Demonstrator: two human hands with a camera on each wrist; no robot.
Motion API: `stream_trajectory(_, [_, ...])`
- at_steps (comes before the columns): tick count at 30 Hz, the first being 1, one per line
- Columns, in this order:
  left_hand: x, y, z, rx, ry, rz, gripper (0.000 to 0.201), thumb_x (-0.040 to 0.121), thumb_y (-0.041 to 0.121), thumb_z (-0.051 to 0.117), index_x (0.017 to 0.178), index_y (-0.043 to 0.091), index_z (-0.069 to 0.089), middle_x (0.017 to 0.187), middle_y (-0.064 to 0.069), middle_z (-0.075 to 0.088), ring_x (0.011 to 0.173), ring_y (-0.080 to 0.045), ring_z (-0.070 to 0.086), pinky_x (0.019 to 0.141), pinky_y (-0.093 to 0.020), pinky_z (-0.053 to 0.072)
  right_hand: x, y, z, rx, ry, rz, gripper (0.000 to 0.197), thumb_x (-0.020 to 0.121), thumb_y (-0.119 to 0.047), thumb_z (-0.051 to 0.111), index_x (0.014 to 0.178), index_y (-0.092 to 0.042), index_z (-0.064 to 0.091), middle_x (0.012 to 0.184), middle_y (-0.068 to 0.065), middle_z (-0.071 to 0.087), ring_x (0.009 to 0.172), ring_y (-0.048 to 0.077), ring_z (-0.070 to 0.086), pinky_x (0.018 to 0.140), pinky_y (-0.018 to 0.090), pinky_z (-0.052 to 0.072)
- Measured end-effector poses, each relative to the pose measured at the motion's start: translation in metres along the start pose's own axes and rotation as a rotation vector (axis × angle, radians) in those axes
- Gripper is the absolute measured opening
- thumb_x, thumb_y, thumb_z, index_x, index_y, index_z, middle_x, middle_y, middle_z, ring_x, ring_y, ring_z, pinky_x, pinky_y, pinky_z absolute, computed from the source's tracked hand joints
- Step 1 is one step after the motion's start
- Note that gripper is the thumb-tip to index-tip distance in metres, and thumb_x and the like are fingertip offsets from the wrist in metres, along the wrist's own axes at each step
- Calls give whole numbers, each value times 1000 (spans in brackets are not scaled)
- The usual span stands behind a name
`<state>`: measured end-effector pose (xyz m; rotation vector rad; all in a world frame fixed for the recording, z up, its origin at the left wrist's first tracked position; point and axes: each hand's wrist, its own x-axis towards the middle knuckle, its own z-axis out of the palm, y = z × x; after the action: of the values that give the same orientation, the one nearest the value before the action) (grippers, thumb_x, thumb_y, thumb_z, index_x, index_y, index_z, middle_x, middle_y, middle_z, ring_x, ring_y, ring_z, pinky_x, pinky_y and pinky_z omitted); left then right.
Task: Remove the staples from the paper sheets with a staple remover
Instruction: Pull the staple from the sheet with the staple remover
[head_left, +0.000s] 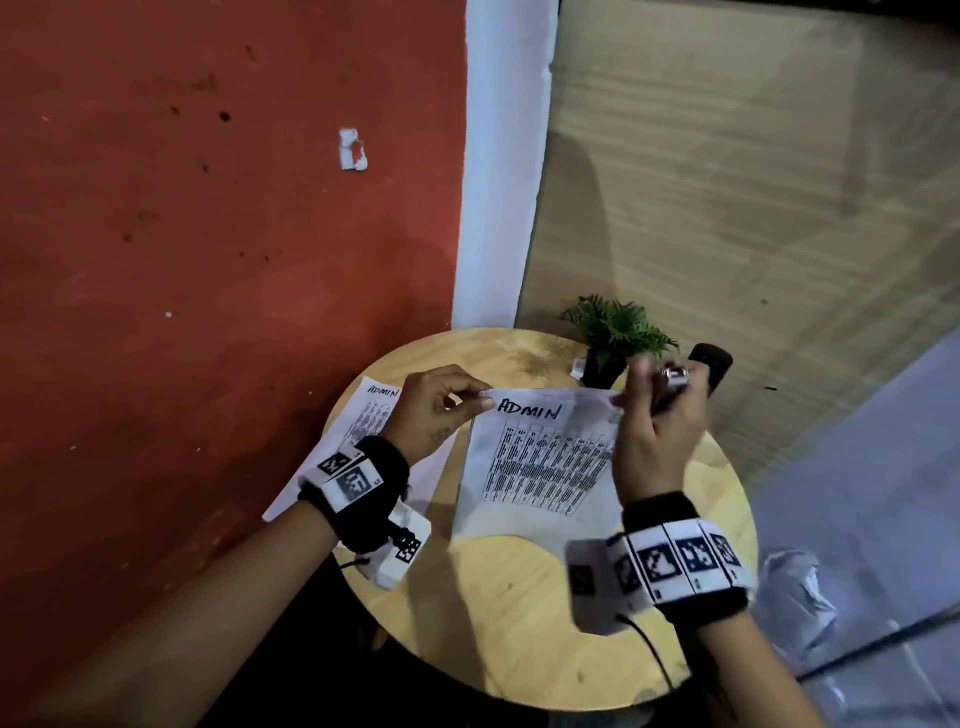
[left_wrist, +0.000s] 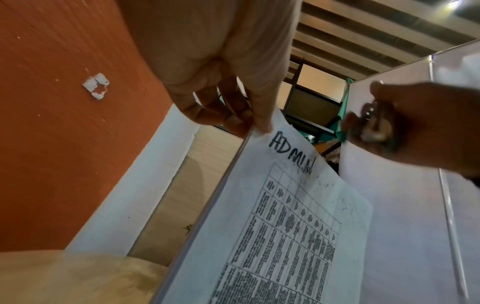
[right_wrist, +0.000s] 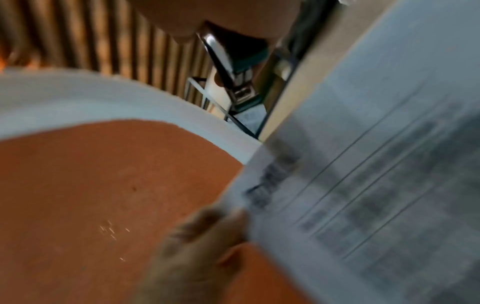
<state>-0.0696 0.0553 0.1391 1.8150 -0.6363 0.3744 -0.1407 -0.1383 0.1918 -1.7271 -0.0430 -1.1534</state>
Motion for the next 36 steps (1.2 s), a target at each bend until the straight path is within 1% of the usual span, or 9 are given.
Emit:
stream_trajectory(3, [0,3,2,4,36,5,18,76,20,71,81,2,75,72,14,61,66,3,59,62,-9,43,-2,-27,48,414,8,400,25,101,-33,34,83,-16,36,58,-1,58,44,10,51,41,19,40])
stream_trajectory(6, [-1,4,1,20,60,13,19,76,21,70,82,4,75,71,15,60,65,3,58,60,-13,44,-8,-31,76,471,16,536,24,103,-30,26,84,-17,34,65,4,57,47,15,57,43,25,42])
stream_trajectory(11, [-8,9,5,39,111,48,32,79,34,63,85,5,76,70,6,60,66,-5,58,59,-19,45,-22,-12,84,-1,-152,153,33,86,-57,23,87,-27,36,68,-5,63,60,26,62,60,43,49])
stream_trajectory(15, [-12,11,10,50,156,35,20,76,18,66,87,6,77,69,6,59,65,2,57,59,-20,46,-20,-1,81,-277,-184,-49,65,84,-55,19,99,1,47,71,12,67,66,38,62,55,31,31])
stream_trajectory(20, [-11,13,12,72,140,39,18,76,17,65,82,3,76,67,8,57,68,-16,57,60,-25,45,-22,7,85,-355,-149,-300,48,94,-60,17,88,-16,36,47,8,55,41,30,54,50,21,24])
stream_trajectory(26, [-11,9,14,27,100,-54,32,74,32,59,80,3,70,72,1,61,70,-16,59,65,-33,47,-16,20,97,-384,-134,-352,49,89,-50,44,68,-6,51,40,7,51,35,29,52,40,20,30])
stream_trajectory(31, [-11,5,23,-410,-206,-348,10,92,18,52,97,17,61,95,3,65,94,-3,55,85,-21,45,-11,21,101,-424,-132,-340,41,83,-39,49,60,-5,52,41,8,52,36,29,53,37,19,31])
stream_trajectory(34, [-13,2,30,-478,-174,-399,24,100,7,40,106,-8,58,96,-5,62,96,-12,53,86,-26,43,-8,24,99,-401,-124,-337,42,83,-39,50,59,-5,50,40,9,51,35,31,52,37,20,31])
stream_trajectory(36, [-14,5,36,-498,-148,-411,28,101,8,38,111,-11,56,103,-10,60,99,-12,53,88,-26,43,-4,26,98,-391,-128,-342,43,83,-40,50,60,-4,51,40,10,51,35,33,51,37,20,31])
